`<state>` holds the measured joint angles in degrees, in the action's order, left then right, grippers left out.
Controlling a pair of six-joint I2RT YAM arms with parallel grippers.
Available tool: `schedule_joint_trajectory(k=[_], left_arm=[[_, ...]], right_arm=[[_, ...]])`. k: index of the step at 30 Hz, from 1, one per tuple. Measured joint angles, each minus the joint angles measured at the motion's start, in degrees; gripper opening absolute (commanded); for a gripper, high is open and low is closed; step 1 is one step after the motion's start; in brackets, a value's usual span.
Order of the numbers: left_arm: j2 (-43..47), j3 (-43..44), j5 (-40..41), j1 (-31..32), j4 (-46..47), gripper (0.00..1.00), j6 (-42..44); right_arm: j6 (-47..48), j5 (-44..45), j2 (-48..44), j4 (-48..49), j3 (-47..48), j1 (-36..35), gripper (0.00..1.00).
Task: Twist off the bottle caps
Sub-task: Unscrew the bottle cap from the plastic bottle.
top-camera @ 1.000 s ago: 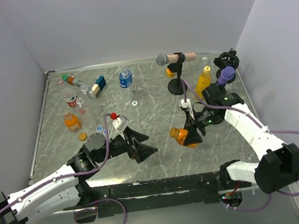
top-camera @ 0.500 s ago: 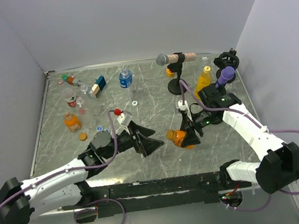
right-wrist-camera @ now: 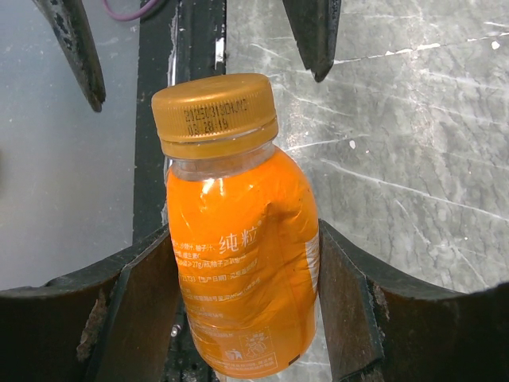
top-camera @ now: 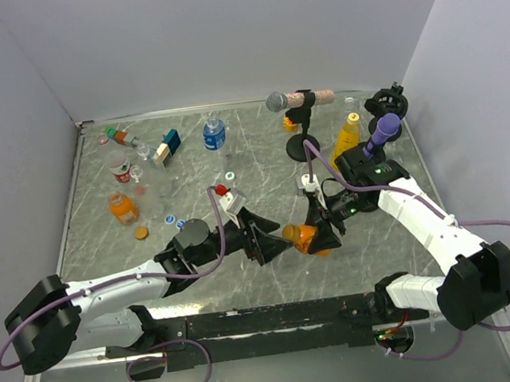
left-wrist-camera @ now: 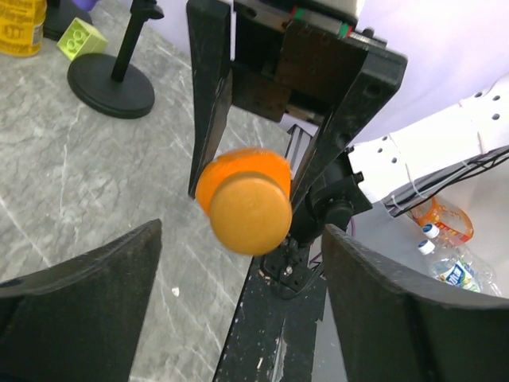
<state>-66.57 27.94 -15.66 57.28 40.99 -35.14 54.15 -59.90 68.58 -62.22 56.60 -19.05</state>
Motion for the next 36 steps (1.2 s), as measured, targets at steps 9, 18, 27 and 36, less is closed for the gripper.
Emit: schedule_joint_trajectory(k=[9,18,27,36], left_arm=[[-0.9,1.1,-0.1,0.7,0.4,0.68,0.1],[-2.2,2.4,-0.2,0.9,0.2,0.50,0.5],[-2.8,3.1,-1.0,0.9,-1.0,0.01,0.4],[-3.1,7.3,2.4,1.4,-10.9,0.01,-9.7]], right_arm=[[0.2,0.0,0.0,0.0,0.0,-0.3,0.18],[0.1,0.0,0.3,0.0,0.0,-0.5,0.18],[0.1,0.5,0.6,-0.1,0.0,-0.6,0.17],[-3.7,1.6,0.7,0.8,-1.4,-0.6,0.16]])
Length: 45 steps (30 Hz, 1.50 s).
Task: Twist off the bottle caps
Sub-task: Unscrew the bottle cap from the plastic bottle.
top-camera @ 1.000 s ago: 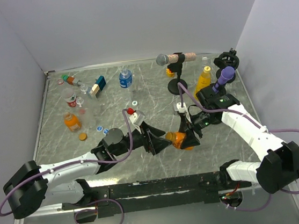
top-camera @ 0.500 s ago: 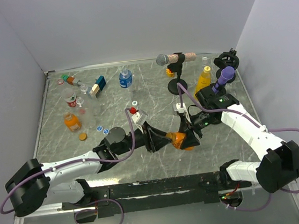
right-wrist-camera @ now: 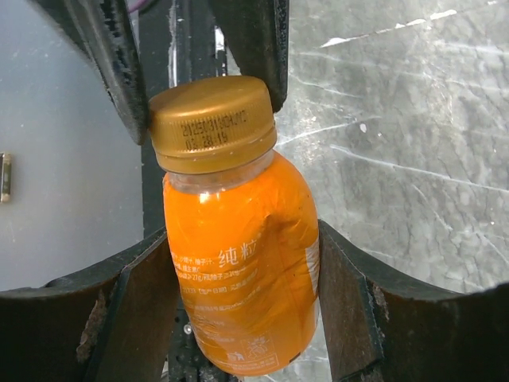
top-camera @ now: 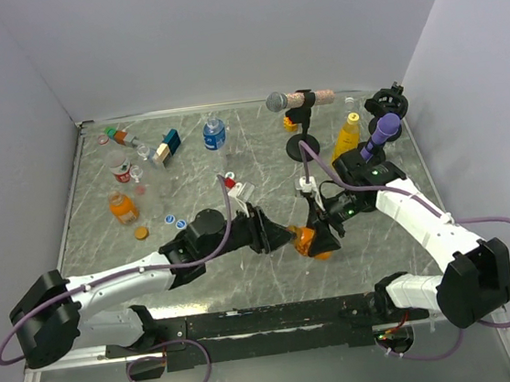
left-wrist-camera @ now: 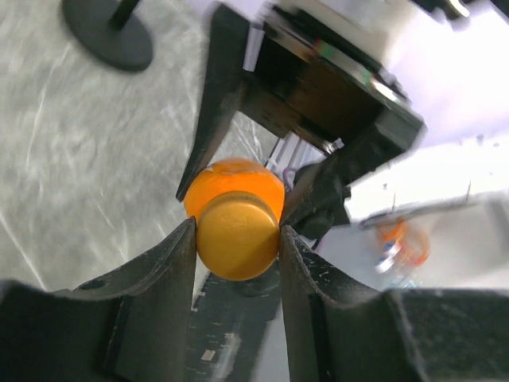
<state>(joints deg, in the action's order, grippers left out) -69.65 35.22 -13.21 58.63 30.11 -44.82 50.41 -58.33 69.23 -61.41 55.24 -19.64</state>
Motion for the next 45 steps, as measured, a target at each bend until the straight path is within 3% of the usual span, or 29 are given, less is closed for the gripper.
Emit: schedule_joint_trajectory(k=[11,20,21,23,24,26,28,35,45], left_arm=[[0.0,14.3,23.3,7.5,-31.7,0.01,-22.2],[-2.6,17.9,29.2,9.2,-36.8,0.03,-26.6],[-2.0,17.3,29.8,9.4,-36.7,0.10,-26.9],[0.1,15.5,30.2,9.4,-36.0,0.39,-27.0],[0.9,14.8,30.1,9.4,-35.7,0.63,-26.7],[3.6,11.8,29.3,9.4,-33.0,0.87,-24.3],[7.8,8.4,27.1,9.0,-30.6,0.99,-19.8],[23.6,1.0,16.9,8.0,-23.9,0.97,-3.8],[26.3,-9.3,6.9,7.9,-15.9,0.97,21.0]], right_arm=[[-3.1,1.3,0.0,3.5,-0.5,-0.4,0.15],[-3.1,3.2,0.0,4.8,-1.2,-0.4,0.15],[-3.1,2.9,0.0,5.1,-1.2,-0.4,0.15],[-3.1,2.1,0.0,5.6,-1.2,-0.7,0.15],[-3.1,1.5,0.0,5.9,-1.1,-0.8,0.15],[-3.0,0.5,0.0,6.4,-1.1,-1.1,0.15],[-3.0,1.8,0.0,6.3,-1.2,-1.0,0.15],[-2.7,2.6,0.0,6.3,-1.2,-0.7,0.15],[-0.7,2.3,0.0,4.7,-1.2,-0.7,0.15]])
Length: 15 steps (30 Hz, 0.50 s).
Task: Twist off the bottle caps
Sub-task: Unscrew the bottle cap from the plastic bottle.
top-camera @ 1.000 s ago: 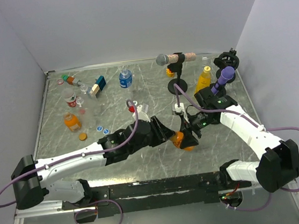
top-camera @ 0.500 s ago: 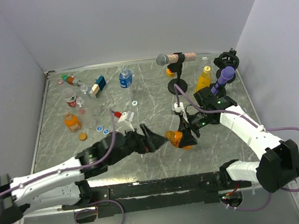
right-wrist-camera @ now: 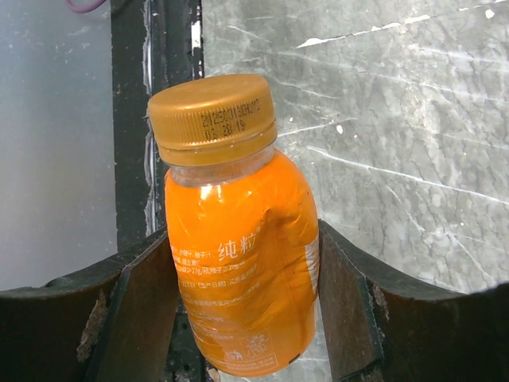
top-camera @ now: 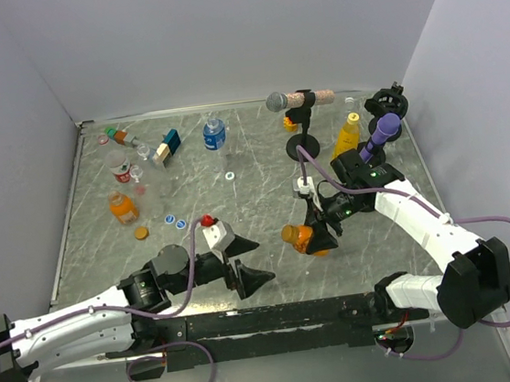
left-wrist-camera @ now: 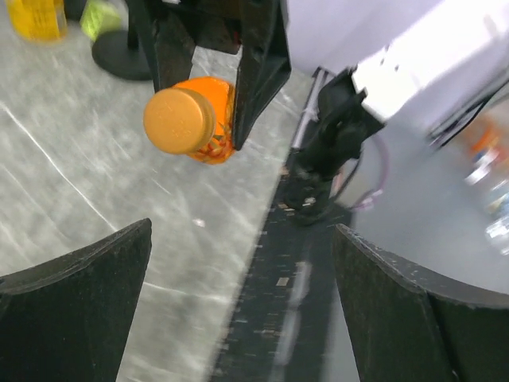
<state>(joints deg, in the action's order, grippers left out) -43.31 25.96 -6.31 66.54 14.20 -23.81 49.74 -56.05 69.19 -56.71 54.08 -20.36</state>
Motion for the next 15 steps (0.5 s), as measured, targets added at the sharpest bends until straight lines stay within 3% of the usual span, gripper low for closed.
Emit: schedule_joint_trajectory(k=[5,8,15], left_arm=[[-0.3,-2.8,-2.6,0.0,5.9,0.97,12.7],[-1.7,-2.8,-4.1,-0.6,9.4,0.97,17.0],[-9.7,-2.7,-9.9,-3.2,15.7,0.97,20.1]], right_arm=[[1.1,-0.5,0.0,-0.8,0.0,0.0,0.14],[1.6,-0.7,0.0,-1.3,0.0,0.0,0.06],[2.5,-1.2,-0.6,-1.4,0.0,0.0,0.06]])
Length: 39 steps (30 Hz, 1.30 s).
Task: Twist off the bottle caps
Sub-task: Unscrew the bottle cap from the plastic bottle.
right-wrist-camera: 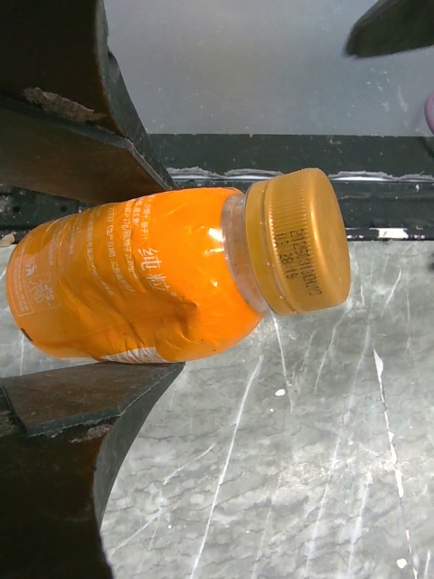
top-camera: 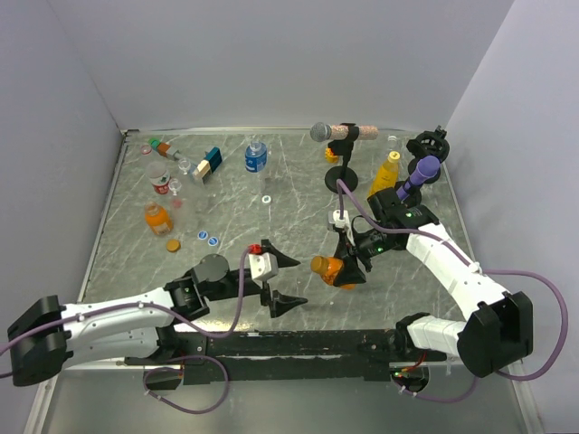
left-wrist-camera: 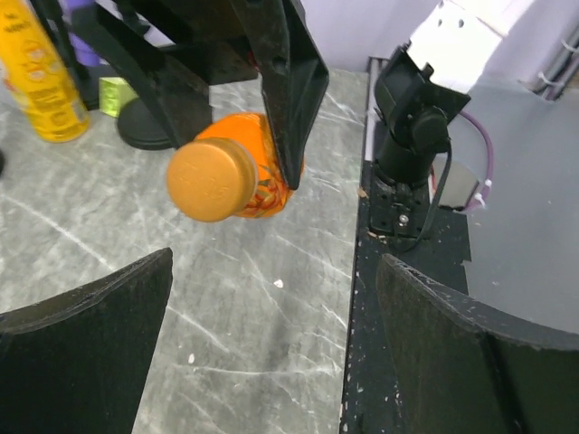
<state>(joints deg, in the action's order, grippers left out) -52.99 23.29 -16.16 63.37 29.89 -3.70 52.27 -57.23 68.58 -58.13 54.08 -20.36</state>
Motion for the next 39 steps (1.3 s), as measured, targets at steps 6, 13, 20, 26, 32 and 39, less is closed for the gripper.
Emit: schedule_joint_trajectory(k=[6,13,20,26,32,39], left_arm=[[-6.9,3.0,-3.9,-0.8,3.2,0.97,0.1],[-12.5,6.6,-5.7,-2.5,6.0,0.92,-0.2],[-15.6,10.0,-10.1,-7.0,5.5,0.67,-2.3],[-17.6,12.4,-14.0,-7.9,4.7,0.63,-3.7],[-18.2,12.4,-16.4,-8.1,4.2,0.51,-4.5],[-19.7,14.4,-17.4,-8.5,2.5,0.41,-4.6]], right_arm=[[0.6,-0.8,-0.2,-0.2,0.0,0.0,0.07],[1.4,-1.0,-0.2,-0.6,0.0,0.0,0.08],[1.6,-1.1,-0.2,-0.7,0.0,0.0,0.08],[1.6,-1.2,-0.3,-0.7,0.0,0.0,0.08],[1.6,-1.2,-0.3,-1.0,0.0,0.0,0.08],[1.6,-0.9,-0.4,-1.9,0.0,0.1,0.08]])
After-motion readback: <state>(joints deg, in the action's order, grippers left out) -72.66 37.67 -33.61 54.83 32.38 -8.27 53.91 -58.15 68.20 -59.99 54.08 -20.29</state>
